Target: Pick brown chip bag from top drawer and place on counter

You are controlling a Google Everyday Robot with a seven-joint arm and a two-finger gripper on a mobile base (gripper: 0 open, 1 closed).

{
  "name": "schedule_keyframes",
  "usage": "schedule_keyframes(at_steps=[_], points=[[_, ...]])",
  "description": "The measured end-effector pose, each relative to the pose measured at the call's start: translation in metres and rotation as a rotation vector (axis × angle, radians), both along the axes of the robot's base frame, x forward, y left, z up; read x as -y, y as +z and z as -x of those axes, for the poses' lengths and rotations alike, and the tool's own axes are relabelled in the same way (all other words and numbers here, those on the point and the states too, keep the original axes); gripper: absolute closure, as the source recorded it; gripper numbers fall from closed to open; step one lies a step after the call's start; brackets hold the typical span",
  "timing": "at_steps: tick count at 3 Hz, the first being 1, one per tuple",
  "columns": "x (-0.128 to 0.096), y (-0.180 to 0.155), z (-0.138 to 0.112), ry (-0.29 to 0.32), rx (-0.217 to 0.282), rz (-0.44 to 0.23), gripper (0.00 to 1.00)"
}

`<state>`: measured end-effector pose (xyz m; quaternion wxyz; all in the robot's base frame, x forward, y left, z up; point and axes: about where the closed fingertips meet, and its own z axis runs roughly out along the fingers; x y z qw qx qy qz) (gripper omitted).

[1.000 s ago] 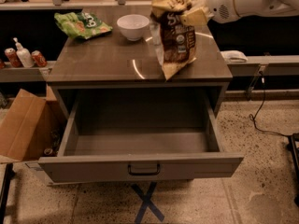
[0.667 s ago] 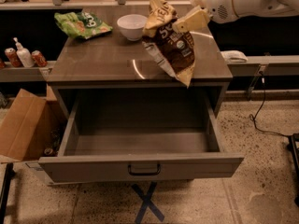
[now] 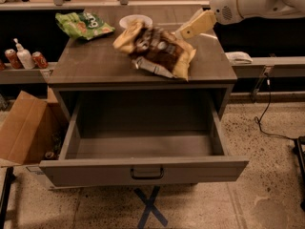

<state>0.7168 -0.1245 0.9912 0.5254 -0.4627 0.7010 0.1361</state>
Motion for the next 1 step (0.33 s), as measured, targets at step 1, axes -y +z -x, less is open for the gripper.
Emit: schedule_keyframes(at_steps=[1], points=[[0.0232,0.0162,0.0088,-0.048,0.039,-0.075,0.00]])
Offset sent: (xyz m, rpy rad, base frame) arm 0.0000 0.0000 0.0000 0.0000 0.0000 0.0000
